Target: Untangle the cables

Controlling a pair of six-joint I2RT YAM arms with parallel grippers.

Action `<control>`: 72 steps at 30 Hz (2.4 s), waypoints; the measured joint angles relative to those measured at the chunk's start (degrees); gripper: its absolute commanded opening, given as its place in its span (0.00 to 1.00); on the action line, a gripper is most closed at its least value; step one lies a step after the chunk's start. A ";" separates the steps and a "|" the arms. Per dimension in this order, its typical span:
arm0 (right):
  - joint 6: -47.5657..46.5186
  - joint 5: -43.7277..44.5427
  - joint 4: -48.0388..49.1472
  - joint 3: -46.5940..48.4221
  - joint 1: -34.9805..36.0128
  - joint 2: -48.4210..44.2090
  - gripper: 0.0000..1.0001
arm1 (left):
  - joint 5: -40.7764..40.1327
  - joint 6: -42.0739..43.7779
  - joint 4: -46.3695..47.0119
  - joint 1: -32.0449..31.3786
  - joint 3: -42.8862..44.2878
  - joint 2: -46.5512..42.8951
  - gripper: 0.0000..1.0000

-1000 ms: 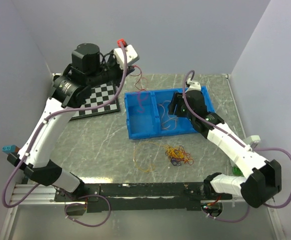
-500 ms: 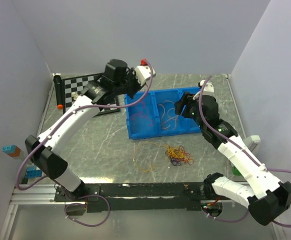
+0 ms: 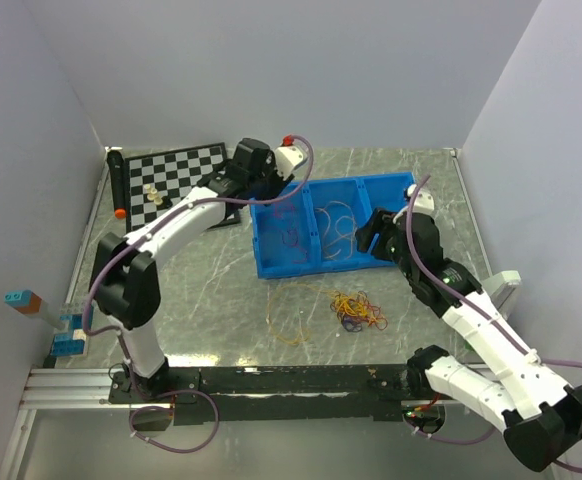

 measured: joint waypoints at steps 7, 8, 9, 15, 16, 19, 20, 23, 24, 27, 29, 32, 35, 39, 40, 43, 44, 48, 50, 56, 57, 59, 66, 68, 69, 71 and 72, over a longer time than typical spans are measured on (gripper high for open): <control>4.92 0.57 -8.22 -2.78 3.26 -2.32 0.73 | 0.42 -1.14 -7.21 0.44 1.40 3.39 0.75; 5.95 0.68 -9.53 -3.34 4.59 -2.51 0.73 | 0.83 -1.53 -7.72 0.46 1.36 3.02 0.76; 6.88 1.01 -10.93 -3.89 6.03 -2.62 0.73 | 1.46 -1.99 -8.15 0.55 1.25 2.32 0.77; 13.18 2.71 -16.68 -8.37 15.10 -3.91 0.72 | 10.01 -2.91 -13.40 0.48 0.90 -7.13 0.84; 14.25 2.82 -17.35 -9.60 15.67 -4.22 0.70 | 11.65 -2.67 -13.97 -0.17 0.46 -9.27 0.84; 15.82 2.82 -17.99 -12.81 15.89 -5.44 0.68 | 15.50 -1.66 -14.10 -4.22 -3.67 -14.49 0.82; 16.04 2.71 -17.88 -13.75 15.89 -5.99 0.66 | 16.50 -1.33 -14.01 -5.77 -5.53 -15.47 0.82; 16.63 1.66 -17.14 -16.96 15.89 -7.93 0.64 | 19.74 -1.16 -12.90 -10.86 -12.37 -15.58 0.82; 16.83 1.33 -16.92 -17.70 15.89 -8.22 0.64 | 20.48 -1.11 -12.55 -12.24 -15.02 -14.56 0.82; 17.55 0.42 -16.52 -19.08 15.96 -8.57 0.64 | 21.29 -0.70 -12.04 -14.45 -19.96 -11.28 0.82; 17.92 0.09 -16.55 -19.43 16.00 -9.29 0.64 | 21.33 -0.28 -11.96 -15.50 -20.79 -9.14 0.82; 18.25 0.11 -16.61 -19.45 16.00 -10.75 0.63 | 21.62 0.70 -10.54 -16.76 -20.17 -7.10 0.82; 18.99 0.48 -17.62 -19.39 16.00 -11.91 0.63 | 22.80 2.01 -9.09 -17.90 -15.67 -3.15 0.82; 20.17 1.81 -20.50 -18.84 16.00 -14.01 0.61 | 23.56 3.23 -6.62 -19.06 -10.80 1.73 0.82; 20.46 2.08 -21.20 -18.56 16.00 -14.53 0.60 | 23.87 3.65 -6.14 -19.34 -9.66 3.10 0.82; 21.16 3.15 -23.52 -17.03 16.00 -15.80 0.59 | 24.79 5.44 -5.62 -20.13 -6.47 7.21 0.79; 21.33 3.45 -24.26 -16.46 16.02 -16.13 0.59 | 25.27 6.29 -6.10 -20.28 -5.31 8.63 0.78; 21.70 4.70 -26.71 -14.64 16.00 -17.53 0.56 | 26.77 9.64 -8.37 -20.63 -1.46 13.53 0.72; 21.86 5.11 -27.54 -14.12 16.00 -17.68 0.55 | 26.95 10.93 -9.40 -20.68 -1.38 14.56 0.63; 22.23 5.49 -29.00 -14.08 16.00 -17.66 0.51 | 27.76 13.60 -12.17 -20.70 -0.92 15.30 0.20; 22.25 5.49 -29.03 -14.08 16.00 -17.62 0.51 | 28.04 13.84 -12.46 -20.70 -0.83 15.30 0.13; 22.27 5.46 -29.03 -14.08 16.00 -17.42 0.51 | 28.59 13.97 -13.00 -20.70 -0.81 15.30 0.01; 22.43 5.22 -28.44 -14.36 16.00 -16.46 0.52 | 28.72 13.51 -15.28 -20.70 -3.61 11.65 0.01; 22.40 4.83 -27.67 -14.91 16.00 -15.96 0.54 | 28.57 13.09 -16.17 -20.68 -6.84 7.41 0.01; 22.34 4.57 -27.10 -15.32 16.00 -15.56 0.55 | 28.44 12.76 -16.65 -20.68 -8.39 5.03 0.01; 22.12 3.91 -26.05 -16.20 16.00 -14.60 0.57 | 28.09 12.24 -17.44 -20.65 -11.10 0.13 0.01; 21.99 3.58 -25.64 -16.50 16.00 -14.03 0.58 | 27.91 12.07 -17.81 -20.57 -12.26 -2.05 0.01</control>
